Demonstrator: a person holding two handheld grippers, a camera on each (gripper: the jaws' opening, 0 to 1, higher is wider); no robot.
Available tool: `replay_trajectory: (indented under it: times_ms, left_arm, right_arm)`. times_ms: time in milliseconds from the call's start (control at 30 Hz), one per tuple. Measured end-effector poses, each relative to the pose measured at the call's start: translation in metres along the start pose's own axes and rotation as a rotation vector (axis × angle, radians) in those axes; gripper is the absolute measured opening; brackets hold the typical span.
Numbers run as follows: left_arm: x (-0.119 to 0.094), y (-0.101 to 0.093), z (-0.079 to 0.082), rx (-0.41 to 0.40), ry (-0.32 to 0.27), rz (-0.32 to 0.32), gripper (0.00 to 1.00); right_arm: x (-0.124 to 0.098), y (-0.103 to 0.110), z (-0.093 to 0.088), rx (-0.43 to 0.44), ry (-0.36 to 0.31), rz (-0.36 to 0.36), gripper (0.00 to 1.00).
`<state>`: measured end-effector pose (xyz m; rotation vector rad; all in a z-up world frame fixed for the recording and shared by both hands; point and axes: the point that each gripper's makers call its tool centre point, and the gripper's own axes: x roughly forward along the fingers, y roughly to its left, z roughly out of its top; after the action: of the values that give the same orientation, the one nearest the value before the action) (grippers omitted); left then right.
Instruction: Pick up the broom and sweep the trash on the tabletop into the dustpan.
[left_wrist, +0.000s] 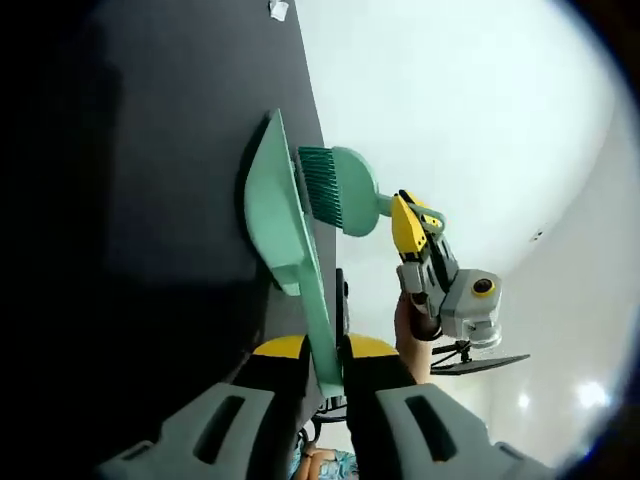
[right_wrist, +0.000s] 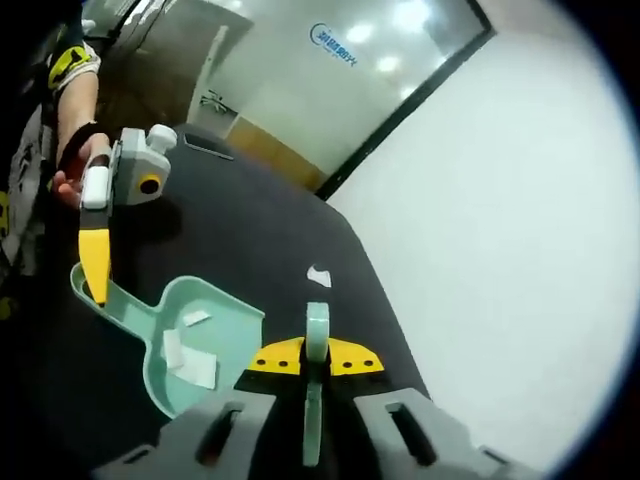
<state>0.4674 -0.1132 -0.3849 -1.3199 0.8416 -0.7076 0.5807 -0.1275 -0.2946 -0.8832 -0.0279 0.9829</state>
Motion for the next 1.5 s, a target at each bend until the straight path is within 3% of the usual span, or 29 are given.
replay_trajectory:
  times_ms: [67,167,300,467,567,767,833,1033,1100,1200,1300,1367,1500]
  left_arm:
    - [0.000,-0.002,-0.002,-0.008,0.003,-0.005,0.11]
    - [-0.001,-0.002,0.011,-0.011,0.006,-0.010,0.11]
    - [-0.002,0.002,0.020,-0.009,-0.012,-0.006,0.11]
    - [-0.001,0.004,0.020,-0.017,-0.011,-0.007,0.11]
    - [-0.001,0.004,0.011,-0.010,-0.011,-0.005,0.11]
    - [-0.003,0.006,0.006,-0.009,-0.017,-0.001,0.11]
    - [-0.003,0.006,0.005,-0.007,-0.017,-0.001,0.11]
    - [-0.005,0.008,0.011,-0.009,-0.016,-0.003,0.11]
    - [-0.005,0.008,0.008,-0.008,-0.017,0.000,0.11]
    - [-0.005,0.010,0.019,0.002,-0.015,0.003,0.11]
    - [-0.005,0.009,0.020,0.006,-0.020,0.001,0.11]
    - [-0.008,0.010,0.023,0.005,-0.024,0.003,0.11]
    - [-0.010,0.012,0.033,0.004,-0.029,0.001,0.11]
  right_arm:
    - [0.002,-0.001,0.003,0.007,-0.015,0.002,0.05]
    - [0.011,0.004,-0.008,0.054,0.017,0.037,0.04]
    - [0.004,0.012,-0.002,0.046,0.021,0.052,0.04]
    - [-0.013,0.022,0.012,0.073,0.013,0.094,0.04]
    - [-0.022,0.034,0.026,0.115,-0.007,0.144,0.04]
    - [-0.034,0.018,0.042,0.173,-0.061,0.119,0.04]
    - [-0.035,0.011,0.044,0.125,-0.088,0.089,0.04]
    - [-0.027,0.012,0.044,0.084,-0.081,0.068,0.04]
    - [-0.023,0.008,0.054,0.067,-0.127,0.041,0.04]
    - [-0.011,0.005,0.068,0.073,-0.194,0.015,0.04]
    - [0.005,0.018,0.056,0.068,-0.134,0.037,0.04]
    - [0.010,0.035,0.044,0.048,-0.085,0.101,0.04]
    - [0.009,0.044,0.044,0.049,-0.108,0.117,0.04]
